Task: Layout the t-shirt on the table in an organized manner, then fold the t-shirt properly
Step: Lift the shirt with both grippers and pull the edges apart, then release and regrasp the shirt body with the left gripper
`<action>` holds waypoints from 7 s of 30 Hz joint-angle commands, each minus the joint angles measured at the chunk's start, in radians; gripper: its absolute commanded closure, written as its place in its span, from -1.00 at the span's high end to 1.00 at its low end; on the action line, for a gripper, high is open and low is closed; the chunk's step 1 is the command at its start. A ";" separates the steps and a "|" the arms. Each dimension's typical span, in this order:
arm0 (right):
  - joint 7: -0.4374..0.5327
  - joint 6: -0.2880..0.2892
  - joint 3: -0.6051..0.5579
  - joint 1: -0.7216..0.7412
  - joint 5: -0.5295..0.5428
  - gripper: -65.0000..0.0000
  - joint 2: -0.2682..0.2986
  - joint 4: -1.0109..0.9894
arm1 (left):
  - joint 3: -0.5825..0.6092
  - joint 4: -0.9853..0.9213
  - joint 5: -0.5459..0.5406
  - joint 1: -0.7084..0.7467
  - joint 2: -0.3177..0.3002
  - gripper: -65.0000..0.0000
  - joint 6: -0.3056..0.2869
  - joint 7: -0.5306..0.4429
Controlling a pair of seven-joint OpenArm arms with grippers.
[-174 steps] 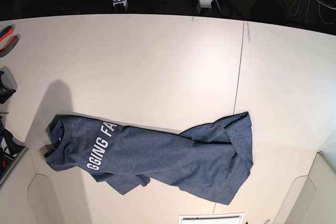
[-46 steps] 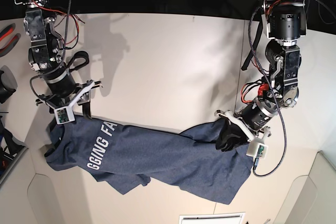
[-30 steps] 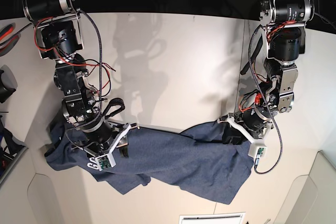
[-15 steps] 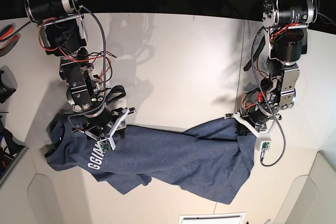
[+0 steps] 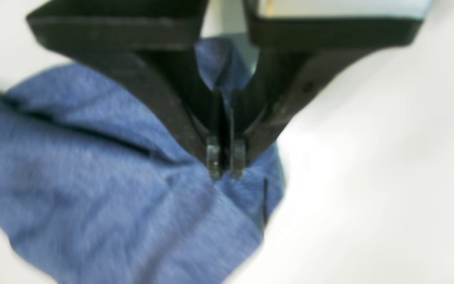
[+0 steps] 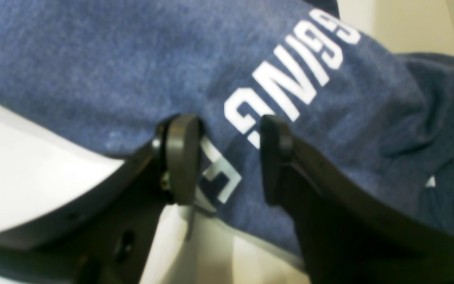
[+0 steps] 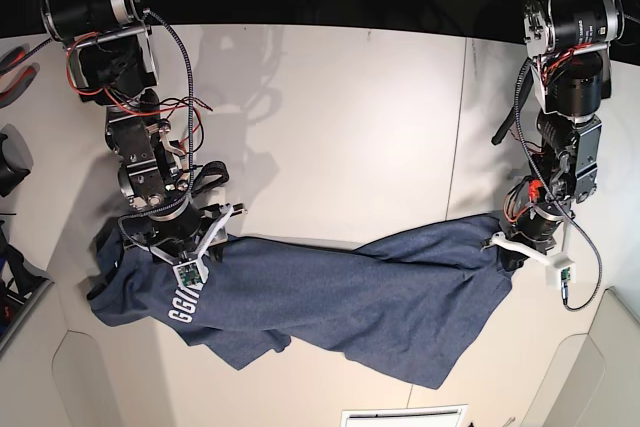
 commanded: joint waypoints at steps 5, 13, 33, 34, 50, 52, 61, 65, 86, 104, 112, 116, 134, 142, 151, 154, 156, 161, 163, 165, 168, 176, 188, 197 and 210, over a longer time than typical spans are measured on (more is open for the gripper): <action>0.035 -0.012 0.004 -0.004 -0.021 -0.21 0.003 0.014 | -0.056 0.014 -0.018 -0.024 -0.015 -1.00 -0.003 -0.003; 0.059 -0.011 0.004 -0.032 -0.021 -0.22 0.003 0.014 | -0.060 0.014 0.054 0.002 -0.017 -1.00 0.113 0.018; 0.061 -0.011 0.004 -0.156 -0.021 -0.34 0.033 0.090 | -0.061 0.100 0.063 0.184 -0.019 -1.00 -0.163 -0.013; 0.060 -0.011 0.004 -0.175 -0.021 -0.34 0.041 0.120 | -0.062 0.135 0.060 0.199 -0.019 -1.00 -0.183 -0.013; 0.025 -0.011 0.005 -0.373 -0.013 -0.34 0.110 0.636 | -0.163 0.564 -0.041 0.341 -0.018 -1.00 -0.267 0.051; 0.024 -0.011 0.005 -0.354 -0.013 -0.34 0.110 0.638 | -0.163 0.564 -0.040 0.335 -0.019 -1.00 -0.267 0.051; 0.024 -0.011 0.005 -0.332 0.028 -0.34 0.110 0.636 | -0.163 0.564 -0.037 0.333 -0.018 -0.56 -0.267 0.051; 0.024 -0.011 0.005 -0.332 0.028 -0.34 0.110 0.636 | -0.164 0.564 -0.037 0.333 -0.011 -0.53 -0.266 0.047; 0.015 -0.010 0.003 -0.251 0.098 -0.34 -0.016 0.587 | -0.014 0.531 0.098 0.188 0.012 -0.54 -0.215 -0.013; 0.036 -0.001 0.004 0.173 0.010 -0.34 -0.121 -0.208 | 0.441 -0.329 0.278 -0.336 0.070 -0.54 -0.079 -0.193; 0.036 0.000 0.004 0.110 -0.014 -0.34 -0.132 -0.243 | 0.463 -0.340 0.308 -0.233 0.070 -0.54 -0.086 -0.154; 0.051 0.000 0.004 0.056 -0.014 -0.34 -0.129 -0.240 | 0.463 -0.338 0.308 -0.156 0.066 -0.54 -0.088 -0.140; 0.053 0.001 0.004 -0.177 -0.009 -0.34 -0.035 0.068 | 0.463 0.441 0.168 0.291 0.020 -0.54 -0.143 0.148; 0.043 0.000 0.004 -0.267 0.054 -0.34 0.003 0.270 | 0.454 0.537 0.169 0.318 0.020 -0.54 -0.030 0.105; 0.043 0.000 0.004 -0.268 0.055 -0.34 -0.003 0.413 | 0.320 0.603 0.260 0.303 0.033 -0.54 0.130 -0.064; 0.043 0.000 0.004 -0.268 0.091 -0.34 -0.003 0.442 | 0.285 0.600 0.274 0.270 0.023 -0.54 0.155 -0.016; 0.043 0.001 0.004 -0.268 0.132 -0.34 -0.006 0.453 | 0.266 0.580 0.257 0.232 0.013 -0.54 0.156 0.034; 0.038 0.022 0.003 -0.269 0.148 -0.34 -0.028 0.455 | 0.219 0.369 0.161 0.071 -0.011 -0.54 0.145 0.094; 0.031 0.053 0.003 -0.269 0.148 -0.34 -0.034 0.455 | 0.199 0.248 0.137 -0.001 -0.019 -0.53 0.093 0.092; 0.031 0.085 0.003 -0.269 0.148 -0.34 -0.039 0.455 | 0.183 0.127 0.091 -0.073 -0.025 -0.53 0.025 0.089; 0.031 0.118 0.003 -0.268 0.148 -0.34 -0.050 0.455 | 0.176 -0.050 0.067 -0.173 -0.024 -0.46 -0.084 0.056; 0.031 0.134 0.003 -0.268 0.148 -0.34 -0.084 0.455 | 0.176 -0.257 0.065 -0.266 -0.019 -0.26 -0.096 -0.058; 0.031 0.136 0.003 -0.269 0.148 -0.34 -0.086 0.455 | 0.177 -0.266 0.075 -0.260 0.056 -0.26 -0.100 -0.061; 0.031 0.136 0.003 -0.274 0.148 -0.34 -0.086 0.455 | 0.177 -0.270 0.200 -0.260 0.075 -0.26 0.006 -0.111; 0.031 0.136 0.003 -0.276 0.148 -0.34 -0.086 0.455 | 0.177 -0.368 0.135 -0.260 0.063 -0.26 -0.043 -0.163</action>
